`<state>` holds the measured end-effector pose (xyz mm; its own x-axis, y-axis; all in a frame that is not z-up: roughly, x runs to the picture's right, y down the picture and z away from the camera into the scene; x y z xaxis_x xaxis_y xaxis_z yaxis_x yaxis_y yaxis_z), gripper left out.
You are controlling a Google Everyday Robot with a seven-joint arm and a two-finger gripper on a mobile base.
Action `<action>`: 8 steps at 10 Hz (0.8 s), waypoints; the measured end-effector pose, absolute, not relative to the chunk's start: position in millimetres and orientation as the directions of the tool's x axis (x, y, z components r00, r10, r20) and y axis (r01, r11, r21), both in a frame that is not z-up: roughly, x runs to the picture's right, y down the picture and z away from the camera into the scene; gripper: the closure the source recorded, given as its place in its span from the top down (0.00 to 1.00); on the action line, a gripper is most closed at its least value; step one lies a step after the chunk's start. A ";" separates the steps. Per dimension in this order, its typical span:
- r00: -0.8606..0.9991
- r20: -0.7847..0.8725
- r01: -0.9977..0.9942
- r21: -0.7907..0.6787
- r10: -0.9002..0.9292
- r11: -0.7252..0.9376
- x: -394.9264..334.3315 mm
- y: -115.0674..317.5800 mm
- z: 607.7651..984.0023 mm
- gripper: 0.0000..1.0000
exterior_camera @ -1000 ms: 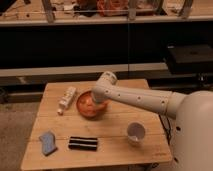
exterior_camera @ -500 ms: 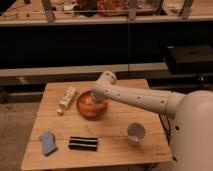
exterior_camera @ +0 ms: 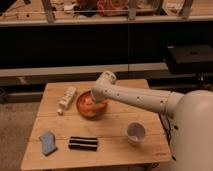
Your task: Place the pepper in the ceramic bowl
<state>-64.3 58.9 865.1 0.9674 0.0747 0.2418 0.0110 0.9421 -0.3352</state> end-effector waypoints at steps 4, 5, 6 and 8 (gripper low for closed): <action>0.967 0.244 0.014 -0.333 0.072 0.943 -66.2 57.0 867.0 0.27; 0.967 0.245 0.016 -0.333 0.070 0.943 -66.1 57.1 867.5 0.27; 0.967 0.247 0.020 -0.331 0.066 0.943 -67.8 56.7 868.1 0.27; 0.966 0.249 0.023 -0.330 0.063 0.944 -70.6 56.0 868.1 0.31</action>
<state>-70.6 56.0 868.1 0.9663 0.0634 0.2494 0.0232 0.9438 -0.3297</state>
